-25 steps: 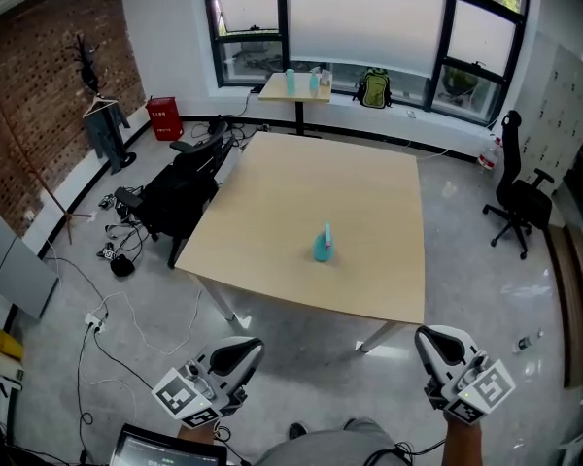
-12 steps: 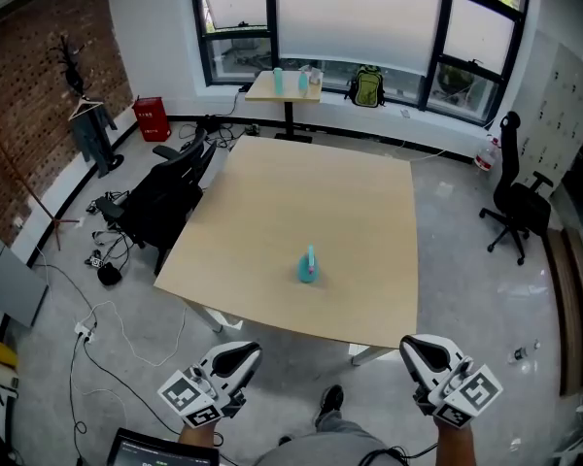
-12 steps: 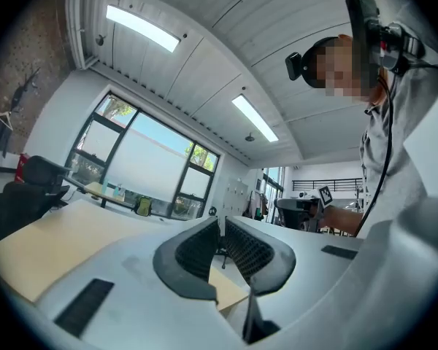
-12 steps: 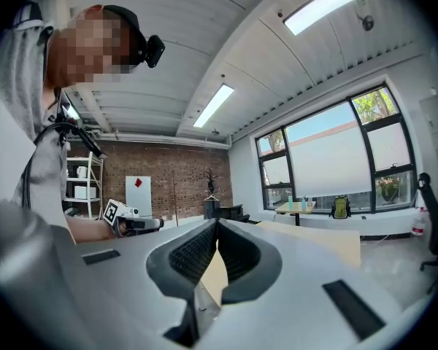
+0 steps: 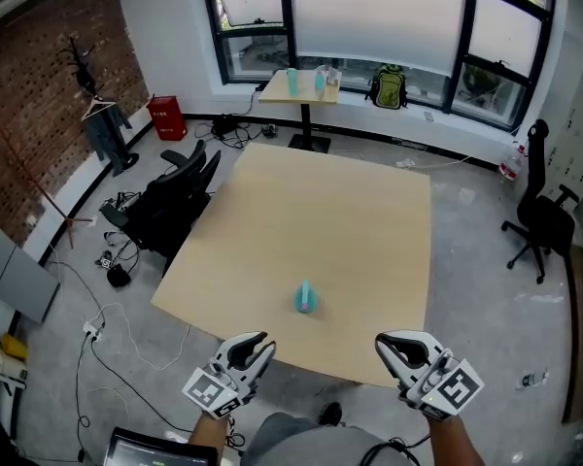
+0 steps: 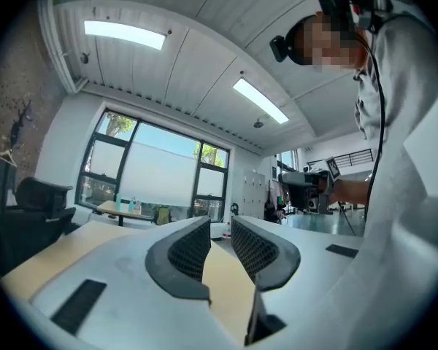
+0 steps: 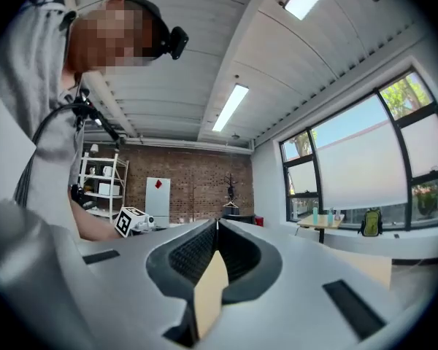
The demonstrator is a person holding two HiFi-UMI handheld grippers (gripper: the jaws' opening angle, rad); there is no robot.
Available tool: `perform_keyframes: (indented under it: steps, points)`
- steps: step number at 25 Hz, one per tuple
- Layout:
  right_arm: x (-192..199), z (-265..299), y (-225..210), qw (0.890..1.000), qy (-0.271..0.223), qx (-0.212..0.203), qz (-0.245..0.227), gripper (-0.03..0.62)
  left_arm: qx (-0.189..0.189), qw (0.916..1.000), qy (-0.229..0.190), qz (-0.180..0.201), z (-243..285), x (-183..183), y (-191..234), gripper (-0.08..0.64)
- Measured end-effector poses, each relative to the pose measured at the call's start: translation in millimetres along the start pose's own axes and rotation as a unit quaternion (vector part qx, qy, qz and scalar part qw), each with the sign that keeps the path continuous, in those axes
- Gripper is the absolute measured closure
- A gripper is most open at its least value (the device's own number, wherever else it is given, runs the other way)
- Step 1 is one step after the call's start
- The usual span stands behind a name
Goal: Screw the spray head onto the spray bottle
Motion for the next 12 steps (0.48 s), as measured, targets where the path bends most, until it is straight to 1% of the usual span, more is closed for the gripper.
perform_keyframes:
  steps: [1,3,5,7,10,12]
  points:
    - [5.1,6.9,-8.4,1.000,-0.004,-0.003,-0.009,0.584,-0.006,0.9999,0.006,0.009,7.2,8.2,6.0,0.492]
    - [15.2,18.1,-22.7,1.000,-0.013,-0.004,-0.009,0.584,-0.016,0.9996,0.019,0.016,19.2,26.0,19.3,0.492]
    - [21.1,30.4,-36.8,1.000,-0.026,-0.001,-0.009,0.583,-0.024,0.9992,0.028,0.015,31.2,43.0,37.3,0.492]
    - [25.3,49.7,-53.4,0.999,-0.034,0.004,-0.020,0.583,-0.026,0.9991,0.032,0.011,44.6,58.9,60.4,0.492]
    - [36.8,85.5,-77.9,0.999,-0.033,0.010,-0.030,0.581,-0.012,0.9988,0.047,0.007,64.3,89.2,92.3,0.485]
    - [44.0,107.5,-91.9,0.999,-0.026,0.015,-0.019,0.565,0.009,0.9977,0.067,0.008,80.6,113.2,110.6,0.452]
Point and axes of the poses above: the fingertips, and each gripper's own axes: z forward along the fingers, y to its left, x out of its underside, the point moved 6 cm from there along -z, backward along the fingers, and after that the axes turned 9 degrees about z, right-handed, at the moved point
